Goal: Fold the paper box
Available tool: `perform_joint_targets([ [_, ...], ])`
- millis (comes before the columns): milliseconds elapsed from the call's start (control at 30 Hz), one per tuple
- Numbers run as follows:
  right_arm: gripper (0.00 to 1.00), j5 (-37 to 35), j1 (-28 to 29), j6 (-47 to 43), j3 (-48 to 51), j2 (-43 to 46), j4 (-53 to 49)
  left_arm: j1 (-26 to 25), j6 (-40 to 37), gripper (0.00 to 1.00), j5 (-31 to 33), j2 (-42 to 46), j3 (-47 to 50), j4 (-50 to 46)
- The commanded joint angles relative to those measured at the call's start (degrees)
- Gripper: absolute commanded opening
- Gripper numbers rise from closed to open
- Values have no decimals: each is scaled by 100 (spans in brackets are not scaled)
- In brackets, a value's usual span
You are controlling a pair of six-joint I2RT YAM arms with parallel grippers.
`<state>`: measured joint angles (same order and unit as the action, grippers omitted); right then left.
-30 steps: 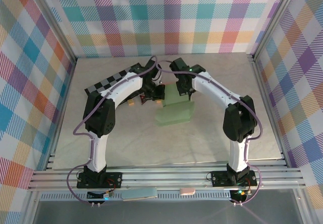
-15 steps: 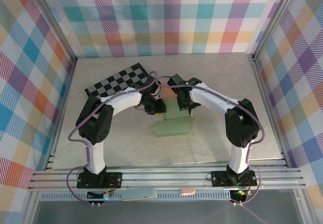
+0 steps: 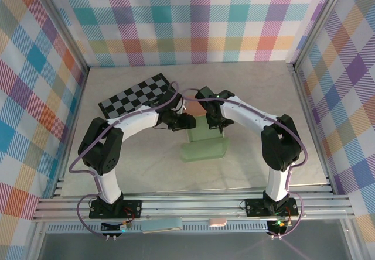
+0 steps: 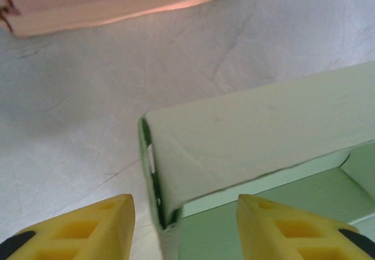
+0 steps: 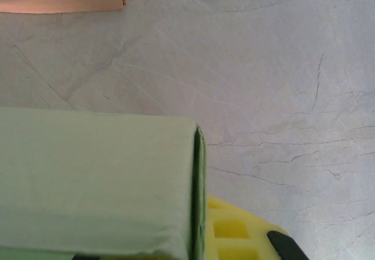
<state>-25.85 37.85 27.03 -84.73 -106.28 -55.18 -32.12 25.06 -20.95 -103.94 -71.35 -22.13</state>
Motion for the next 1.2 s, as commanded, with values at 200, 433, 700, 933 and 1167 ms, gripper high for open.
perform_joint_targets([
  [200,0,199,-31,66,93,-32,-91,92,-280,42,351,40,-170,-77],
  [433,0,239,-31,81,16,-79,-144,-141,-403,35,803,-232,-459,-187],
  [700,0,242,-40,194,-83,-156,-272,-380,-381,30,1527,-141,-308,-159],
  [933,0,387,-128,307,-201,-253,-393,-554,-339,33,1711,67,146,137],
  [1167,0,449,-128,302,-176,-188,-338,-619,-253,26,2150,-130,23,25],
])
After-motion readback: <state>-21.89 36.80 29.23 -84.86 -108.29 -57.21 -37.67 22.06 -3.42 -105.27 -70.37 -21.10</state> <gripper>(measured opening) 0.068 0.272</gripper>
